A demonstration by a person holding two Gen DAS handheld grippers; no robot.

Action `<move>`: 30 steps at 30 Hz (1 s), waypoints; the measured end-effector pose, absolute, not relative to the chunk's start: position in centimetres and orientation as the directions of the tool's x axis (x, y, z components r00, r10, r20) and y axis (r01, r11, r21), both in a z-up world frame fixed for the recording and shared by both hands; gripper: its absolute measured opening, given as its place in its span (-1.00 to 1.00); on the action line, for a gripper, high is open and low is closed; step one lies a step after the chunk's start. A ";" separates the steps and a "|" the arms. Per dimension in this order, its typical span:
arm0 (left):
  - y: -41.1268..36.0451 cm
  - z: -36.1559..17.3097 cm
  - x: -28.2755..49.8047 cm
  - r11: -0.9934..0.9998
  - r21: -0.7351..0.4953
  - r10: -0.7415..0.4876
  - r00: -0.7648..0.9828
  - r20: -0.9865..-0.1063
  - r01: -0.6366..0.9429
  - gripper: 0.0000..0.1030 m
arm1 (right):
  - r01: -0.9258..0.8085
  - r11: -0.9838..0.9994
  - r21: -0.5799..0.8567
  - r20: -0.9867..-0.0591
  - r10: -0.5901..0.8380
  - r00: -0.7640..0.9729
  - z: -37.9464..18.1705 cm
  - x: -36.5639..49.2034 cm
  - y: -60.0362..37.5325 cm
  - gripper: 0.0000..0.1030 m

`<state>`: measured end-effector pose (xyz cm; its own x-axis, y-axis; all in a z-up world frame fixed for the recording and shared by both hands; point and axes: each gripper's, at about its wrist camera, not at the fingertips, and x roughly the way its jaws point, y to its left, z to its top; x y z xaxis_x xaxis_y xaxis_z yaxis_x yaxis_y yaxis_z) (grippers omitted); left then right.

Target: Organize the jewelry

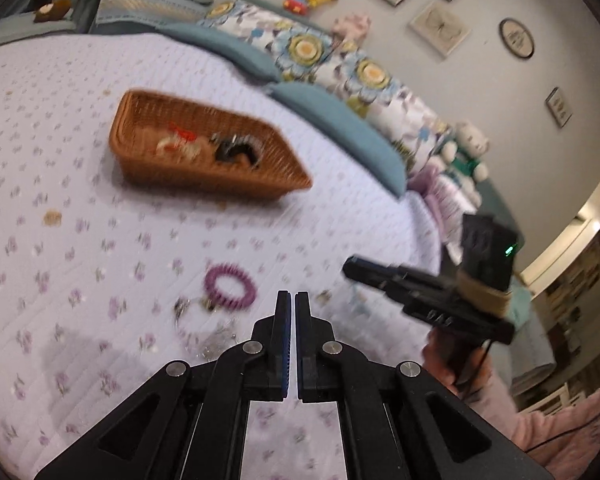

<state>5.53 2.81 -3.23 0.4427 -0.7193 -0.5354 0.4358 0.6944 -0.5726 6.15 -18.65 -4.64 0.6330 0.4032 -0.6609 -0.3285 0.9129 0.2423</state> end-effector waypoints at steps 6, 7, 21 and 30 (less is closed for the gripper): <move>3.2 0.3 7.7 0.695 -0.537 -0.718 0.490 -0.494 0.478 -0.97 | -0.329 0.902 0.280 -0.621 0.432 0.654 -1.9 7.8 -19.2 -0.55; 3.2 0.5 8.1 0.703 -0.528 -0.711 0.493 -0.501 0.478 -0.97 | -0.331 0.903 0.273 -0.619 0.428 0.659 -1.6 8.2 -19.2 -0.55; 2.3 -9.7 6.6 0.856 -0.442 -0.513 0.334 -0.791 0.269 -0.42 | -0.325 0.897 0.299 -0.633 0.441 0.637 -3.8 9.2 -20.0 -0.55; 0.5 -11.2 6.5 0.905 -0.329 -0.409 0.341 -0.846 0.269 -0.83 | -0.337 0.891 0.304 -0.617 0.454 0.643 -3.4 8.8 -20.2 -0.55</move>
